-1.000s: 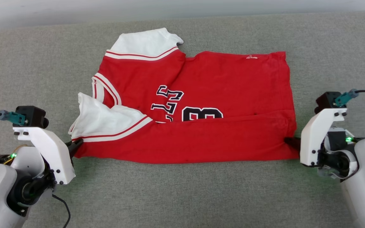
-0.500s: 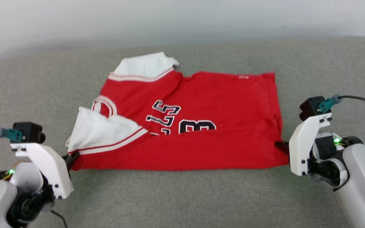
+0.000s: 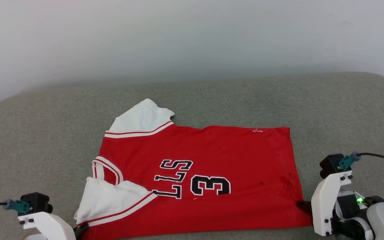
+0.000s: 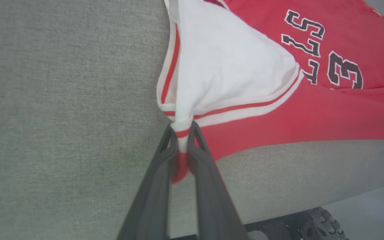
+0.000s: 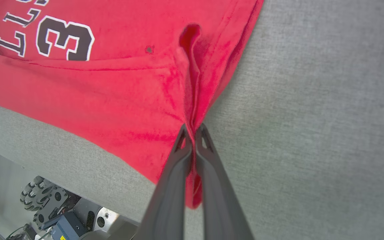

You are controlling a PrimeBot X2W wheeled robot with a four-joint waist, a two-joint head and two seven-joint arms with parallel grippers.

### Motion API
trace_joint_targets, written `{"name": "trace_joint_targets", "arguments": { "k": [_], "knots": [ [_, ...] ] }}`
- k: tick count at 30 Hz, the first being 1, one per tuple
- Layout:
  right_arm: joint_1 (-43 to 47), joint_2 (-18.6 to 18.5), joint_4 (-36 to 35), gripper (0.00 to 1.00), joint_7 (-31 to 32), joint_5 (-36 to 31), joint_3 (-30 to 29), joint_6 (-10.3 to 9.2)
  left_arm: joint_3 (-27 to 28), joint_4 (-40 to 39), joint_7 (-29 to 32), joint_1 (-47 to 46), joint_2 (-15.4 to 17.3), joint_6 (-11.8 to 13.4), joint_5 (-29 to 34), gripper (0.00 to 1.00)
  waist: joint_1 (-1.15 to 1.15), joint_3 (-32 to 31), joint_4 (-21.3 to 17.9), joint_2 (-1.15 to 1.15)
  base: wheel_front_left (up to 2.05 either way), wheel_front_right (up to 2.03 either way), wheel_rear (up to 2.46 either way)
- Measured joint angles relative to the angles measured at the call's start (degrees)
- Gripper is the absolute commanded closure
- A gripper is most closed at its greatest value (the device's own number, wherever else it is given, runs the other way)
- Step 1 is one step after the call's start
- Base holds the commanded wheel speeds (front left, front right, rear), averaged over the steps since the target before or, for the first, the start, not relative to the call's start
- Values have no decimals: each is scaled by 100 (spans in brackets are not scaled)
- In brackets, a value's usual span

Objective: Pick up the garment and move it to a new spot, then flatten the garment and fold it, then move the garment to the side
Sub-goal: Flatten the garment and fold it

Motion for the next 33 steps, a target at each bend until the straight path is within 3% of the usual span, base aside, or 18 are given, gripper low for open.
{"name": "trace_joint_targets", "arguments": {
  "k": [1,2,3,4,12,15,21,27,33],
  "knots": [
    [98,16,5,90,-73,-33,-31,0,1,9,-32,80,-43,-1,-42,100,0,17,-1,0,0,0,0],
    [166,40,13,51,-142,-63,-41,0,4,34,-78,113,-116,-5,-82,100,0,36,-3,0,0,0,0],
    [214,102,36,0,-215,-40,-77,0,3,60,-96,136,-179,-26,-129,64,0,53,-6,0,0,0,0],
    [276,142,40,0,-325,-38,-90,0,10,85,-158,149,-211,-32,-137,0,0,71,-8,0,0,0,0],
    [371,231,-264,0,-1700,-257,-197,0,197,185,-625,-126,-156,-59,164,0,0,195,-84,0,0,0,0],
    [321,289,-577,0,-2583,-653,-337,0,287,130,-938,-503,-120,12,498,0,0,258,-165,0,0,0,0],
    [139,497,-964,0,-3560,-1251,-690,0,387,187,-1365,-1455,-114,163,1063,0,0,585,-267,0,0,0,0],
    [-263,715,-1396,0,-4009,-1578,-872,0,390,526,-1348,-2711,-155,-41,1277,0,1,1236,-392,0,0,0,0],
    [-561,959,-1706,0,-4185,-1682,-946,0,319,1005,-787,-3985,-96,-387,1287,0,2,2009,-587,0,0,0,0]
  ]
}}
